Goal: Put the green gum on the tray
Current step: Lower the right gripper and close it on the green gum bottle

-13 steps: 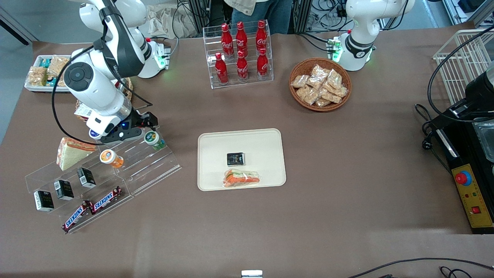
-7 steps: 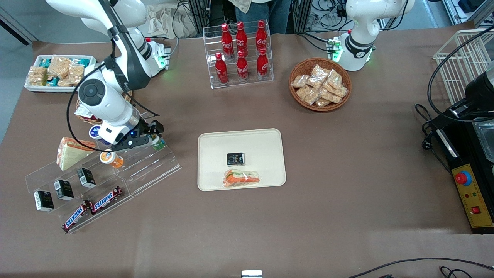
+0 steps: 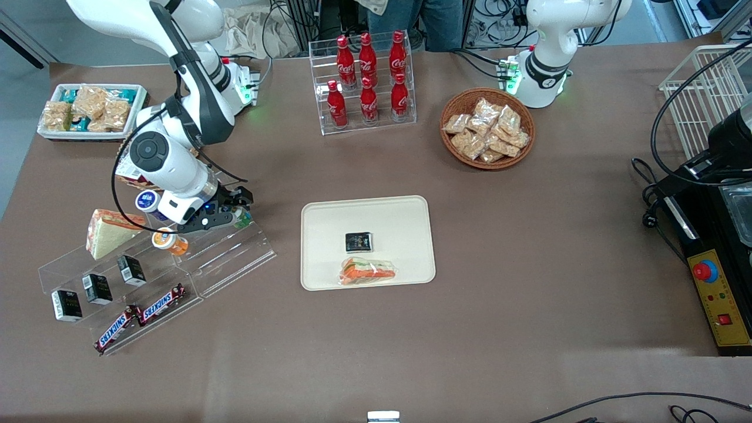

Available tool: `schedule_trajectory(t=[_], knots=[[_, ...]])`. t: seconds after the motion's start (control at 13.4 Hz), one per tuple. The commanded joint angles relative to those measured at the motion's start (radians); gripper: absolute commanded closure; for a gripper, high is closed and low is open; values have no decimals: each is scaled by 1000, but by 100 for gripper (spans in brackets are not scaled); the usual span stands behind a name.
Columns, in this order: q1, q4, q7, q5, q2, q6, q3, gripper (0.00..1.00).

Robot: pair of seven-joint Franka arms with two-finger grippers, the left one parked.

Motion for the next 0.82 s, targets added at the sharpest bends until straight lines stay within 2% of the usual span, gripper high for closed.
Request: schedule_trajectory(t=[0.0,0.15,0.22,0.37,0.74], knots=[[-1,-12,1,-17,9,27,1,28],[-1,-12,1,-15,12,26,3,62],[-1,-12,-1,-17,11,23,3,75],[-4,-12,-4,-17,8,18,3,94],[2,23,5,-1,-35,-63,7,96]])
